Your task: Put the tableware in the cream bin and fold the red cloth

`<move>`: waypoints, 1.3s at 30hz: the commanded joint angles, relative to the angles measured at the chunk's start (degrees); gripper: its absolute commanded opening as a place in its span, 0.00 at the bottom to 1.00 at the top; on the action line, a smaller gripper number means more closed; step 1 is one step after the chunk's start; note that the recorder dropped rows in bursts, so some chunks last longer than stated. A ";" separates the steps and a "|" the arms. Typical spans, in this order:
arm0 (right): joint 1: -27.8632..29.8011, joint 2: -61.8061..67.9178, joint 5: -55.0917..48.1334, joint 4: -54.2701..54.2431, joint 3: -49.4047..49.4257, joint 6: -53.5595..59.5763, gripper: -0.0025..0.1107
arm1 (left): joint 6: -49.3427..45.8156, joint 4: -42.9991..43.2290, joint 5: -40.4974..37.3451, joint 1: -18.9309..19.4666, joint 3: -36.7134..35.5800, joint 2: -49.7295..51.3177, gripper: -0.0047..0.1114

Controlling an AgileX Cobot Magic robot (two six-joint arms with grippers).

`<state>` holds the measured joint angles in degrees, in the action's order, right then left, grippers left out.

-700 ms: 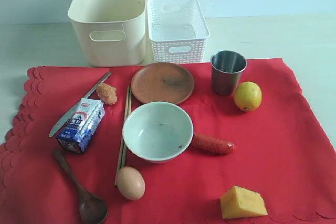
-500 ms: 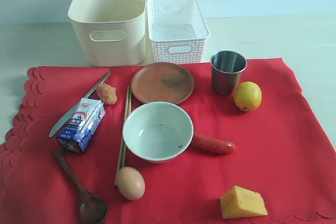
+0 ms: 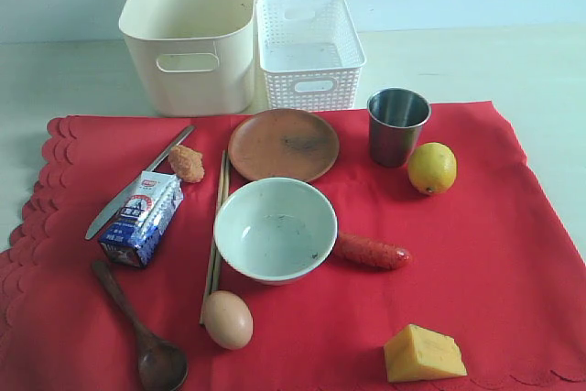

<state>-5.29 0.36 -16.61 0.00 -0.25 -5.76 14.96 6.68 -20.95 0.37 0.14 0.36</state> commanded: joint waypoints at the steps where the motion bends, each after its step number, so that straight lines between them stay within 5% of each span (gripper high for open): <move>1: 0.00 -0.36 2.14 0.00 0.25 0.21 0.02 | -0.16 0.29 0.26 -0.41 -0.14 -0.36 0.04; 39: 0.00 14.38 4.96 0.00 -0.33 0.13 0.02 | -0.16 0.29 0.26 -0.41 -0.14 -0.36 0.04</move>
<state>-5.29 13.50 -12.65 0.00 -0.25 -5.76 14.96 6.68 -20.95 0.37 0.14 0.36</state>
